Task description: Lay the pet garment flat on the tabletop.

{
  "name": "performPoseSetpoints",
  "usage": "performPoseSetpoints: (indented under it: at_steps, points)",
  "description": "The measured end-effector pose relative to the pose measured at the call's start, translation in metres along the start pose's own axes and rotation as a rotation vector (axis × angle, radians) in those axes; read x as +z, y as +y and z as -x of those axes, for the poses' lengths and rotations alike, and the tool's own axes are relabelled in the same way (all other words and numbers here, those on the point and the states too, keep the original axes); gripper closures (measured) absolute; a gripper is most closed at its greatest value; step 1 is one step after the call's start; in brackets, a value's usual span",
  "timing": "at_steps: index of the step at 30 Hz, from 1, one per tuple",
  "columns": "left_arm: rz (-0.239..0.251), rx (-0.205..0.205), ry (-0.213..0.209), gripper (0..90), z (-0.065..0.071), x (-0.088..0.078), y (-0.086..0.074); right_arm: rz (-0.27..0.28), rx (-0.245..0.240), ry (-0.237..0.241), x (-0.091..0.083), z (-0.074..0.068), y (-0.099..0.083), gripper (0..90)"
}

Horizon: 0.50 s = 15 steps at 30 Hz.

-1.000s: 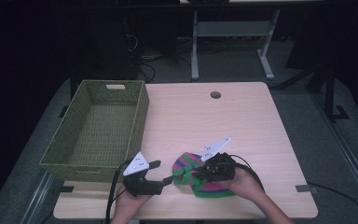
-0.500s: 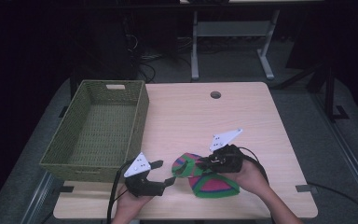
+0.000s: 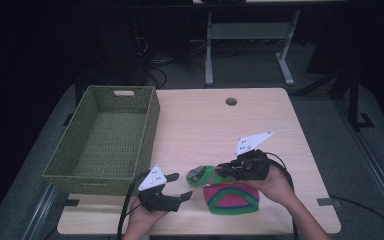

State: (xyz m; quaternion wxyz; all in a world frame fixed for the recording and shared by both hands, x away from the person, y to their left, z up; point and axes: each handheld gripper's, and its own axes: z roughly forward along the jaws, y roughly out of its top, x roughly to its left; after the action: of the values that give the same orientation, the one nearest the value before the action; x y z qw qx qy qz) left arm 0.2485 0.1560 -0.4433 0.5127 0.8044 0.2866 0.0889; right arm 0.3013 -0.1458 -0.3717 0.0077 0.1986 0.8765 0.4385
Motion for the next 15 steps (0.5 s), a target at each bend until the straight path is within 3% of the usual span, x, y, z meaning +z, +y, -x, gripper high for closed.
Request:
performPoseSetpoints:
  at_steps: [11, 15]
  points:
    - [-0.042, 0.003, -0.03, 23.6, -0.003, 0.022, 0.005, 0.032, 0.007, 0.019, -0.018, 0.002, -0.001, 81.7]
    - [-0.073, 0.03, -0.002, 25.3, -0.005, 0.033, 0.006, 0.044, 0.003, 0.03, -0.021, 0.003, 0.0, 81.7]
